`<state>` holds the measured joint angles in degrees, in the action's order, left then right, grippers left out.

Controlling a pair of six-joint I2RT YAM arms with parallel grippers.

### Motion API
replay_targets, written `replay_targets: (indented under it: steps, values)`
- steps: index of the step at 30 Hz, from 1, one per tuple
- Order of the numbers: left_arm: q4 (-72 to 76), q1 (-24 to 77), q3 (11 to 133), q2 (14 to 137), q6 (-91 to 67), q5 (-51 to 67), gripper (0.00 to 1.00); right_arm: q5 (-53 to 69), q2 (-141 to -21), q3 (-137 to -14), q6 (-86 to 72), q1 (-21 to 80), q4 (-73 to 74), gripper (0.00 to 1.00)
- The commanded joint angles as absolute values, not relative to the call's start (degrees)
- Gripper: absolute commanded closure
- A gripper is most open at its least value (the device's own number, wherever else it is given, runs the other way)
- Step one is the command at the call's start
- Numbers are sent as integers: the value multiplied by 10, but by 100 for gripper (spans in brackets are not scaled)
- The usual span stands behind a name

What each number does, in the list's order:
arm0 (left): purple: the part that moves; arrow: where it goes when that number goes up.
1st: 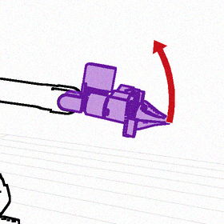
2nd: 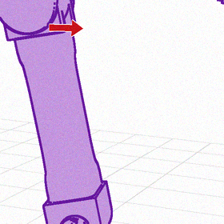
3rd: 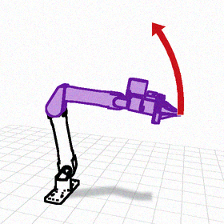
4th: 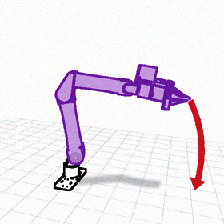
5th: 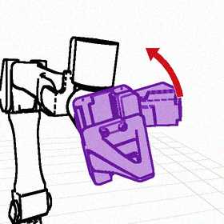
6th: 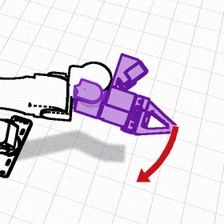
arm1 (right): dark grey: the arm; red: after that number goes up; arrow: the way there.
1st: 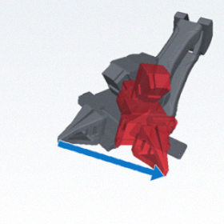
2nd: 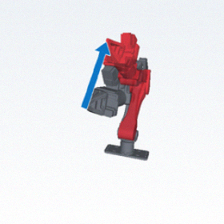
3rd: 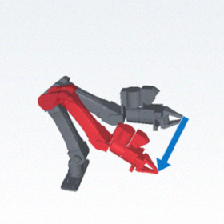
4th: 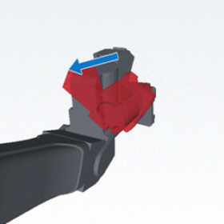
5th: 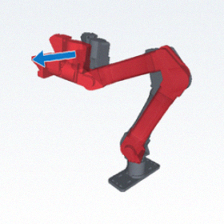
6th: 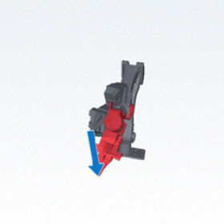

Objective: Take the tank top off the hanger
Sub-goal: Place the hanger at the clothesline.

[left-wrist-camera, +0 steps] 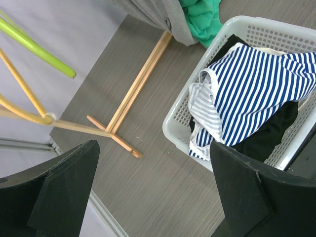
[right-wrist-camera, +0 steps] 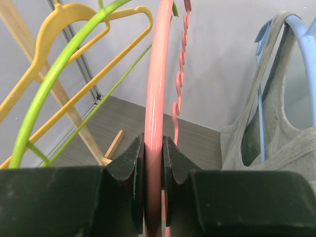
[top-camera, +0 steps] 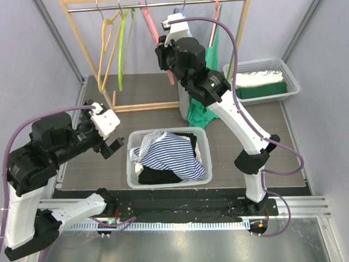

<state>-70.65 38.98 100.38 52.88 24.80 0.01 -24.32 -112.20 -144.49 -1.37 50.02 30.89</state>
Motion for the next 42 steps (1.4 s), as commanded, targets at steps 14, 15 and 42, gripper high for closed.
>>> replay_targets:
  steps: [14,15,42]
  values:
    - [-696,367,998,516,257,-2,0,-204,-1125,-1451,-35,475,215,99]
    - [-696,366,998,517,256,13,0,-201,-1128,-1452,-36,475,217,99]
    - [-687,347,1013,541,240,27,3,-196,-1178,-1481,-15,506,222,99]
